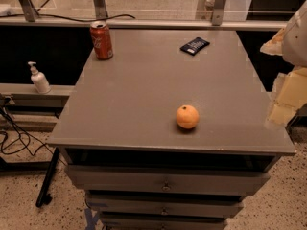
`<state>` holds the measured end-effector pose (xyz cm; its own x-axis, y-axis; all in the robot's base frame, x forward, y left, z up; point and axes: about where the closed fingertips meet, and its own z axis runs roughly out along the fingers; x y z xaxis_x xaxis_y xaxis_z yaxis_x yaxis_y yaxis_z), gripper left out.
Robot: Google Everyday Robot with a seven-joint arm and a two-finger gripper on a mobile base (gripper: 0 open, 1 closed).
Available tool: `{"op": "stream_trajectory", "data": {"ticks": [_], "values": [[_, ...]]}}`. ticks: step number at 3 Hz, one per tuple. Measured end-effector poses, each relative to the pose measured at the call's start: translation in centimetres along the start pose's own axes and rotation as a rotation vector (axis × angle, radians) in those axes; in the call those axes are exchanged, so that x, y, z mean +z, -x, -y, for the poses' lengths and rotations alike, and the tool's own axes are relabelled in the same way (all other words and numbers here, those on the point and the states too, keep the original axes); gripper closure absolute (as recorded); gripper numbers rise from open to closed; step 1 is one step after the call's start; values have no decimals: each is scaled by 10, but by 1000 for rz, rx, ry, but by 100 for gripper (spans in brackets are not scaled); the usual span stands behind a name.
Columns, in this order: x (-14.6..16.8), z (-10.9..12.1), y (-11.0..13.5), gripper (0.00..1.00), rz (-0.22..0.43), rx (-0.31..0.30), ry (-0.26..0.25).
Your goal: Move orange near rxbar blueberry
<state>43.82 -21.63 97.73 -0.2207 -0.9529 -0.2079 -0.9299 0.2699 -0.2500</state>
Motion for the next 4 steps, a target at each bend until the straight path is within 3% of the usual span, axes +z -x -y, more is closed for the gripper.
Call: {"op": "stream_trajectory", "data": {"ticks": [1,2,3,4], "values": [[0,0,0,0,0,0,0],[1,-1,2,0,56,4,8],[21,-7,1,0,191,32,44],[41,-13,13,0,372,51,67]]}}
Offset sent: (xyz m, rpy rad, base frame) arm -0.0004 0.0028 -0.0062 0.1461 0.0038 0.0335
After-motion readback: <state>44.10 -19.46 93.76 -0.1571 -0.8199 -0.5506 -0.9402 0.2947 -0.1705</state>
